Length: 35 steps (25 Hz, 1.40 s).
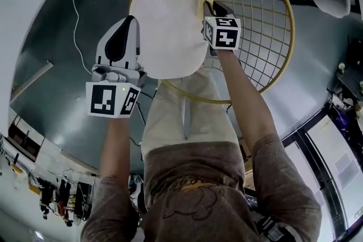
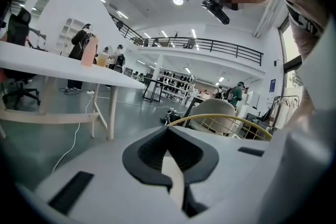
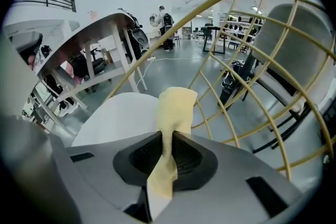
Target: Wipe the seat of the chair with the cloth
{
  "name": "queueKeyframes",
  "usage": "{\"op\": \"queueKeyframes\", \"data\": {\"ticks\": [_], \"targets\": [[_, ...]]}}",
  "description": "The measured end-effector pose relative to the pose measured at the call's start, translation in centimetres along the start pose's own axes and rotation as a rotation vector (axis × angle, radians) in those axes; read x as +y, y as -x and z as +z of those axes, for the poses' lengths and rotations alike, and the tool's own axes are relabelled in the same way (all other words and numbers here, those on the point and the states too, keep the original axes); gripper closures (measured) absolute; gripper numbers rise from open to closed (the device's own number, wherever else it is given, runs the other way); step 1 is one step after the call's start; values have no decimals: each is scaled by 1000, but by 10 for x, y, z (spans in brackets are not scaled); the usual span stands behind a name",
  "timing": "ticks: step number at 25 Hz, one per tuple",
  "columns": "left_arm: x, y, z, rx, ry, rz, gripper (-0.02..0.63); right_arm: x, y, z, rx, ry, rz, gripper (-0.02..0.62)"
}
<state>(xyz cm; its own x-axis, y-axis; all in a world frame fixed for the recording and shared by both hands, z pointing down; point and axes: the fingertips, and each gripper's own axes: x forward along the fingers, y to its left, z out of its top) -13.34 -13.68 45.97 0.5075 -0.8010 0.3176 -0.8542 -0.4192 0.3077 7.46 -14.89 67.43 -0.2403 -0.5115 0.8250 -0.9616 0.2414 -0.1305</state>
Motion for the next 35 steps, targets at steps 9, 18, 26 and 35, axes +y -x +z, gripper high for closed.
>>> {"op": "queueKeyframes", "data": {"ticks": [9, 18, 26, 35], "targets": [[9, -3, -12, 18, 12, -6, 597, 19, -34, 0, 50, -5, 39, 525], [23, -3, -18, 20, 29, 8, 597, 76, -56, 14, 48, 57, 169, 525], [20, -2, -16, 21, 33, 25, 597, 115, -58, 23, 41, 122, 280, 525], [39, 13, -14, 19, 42, 63, 597, 178, -56, 16, 57, 162, 422, 525]]}}
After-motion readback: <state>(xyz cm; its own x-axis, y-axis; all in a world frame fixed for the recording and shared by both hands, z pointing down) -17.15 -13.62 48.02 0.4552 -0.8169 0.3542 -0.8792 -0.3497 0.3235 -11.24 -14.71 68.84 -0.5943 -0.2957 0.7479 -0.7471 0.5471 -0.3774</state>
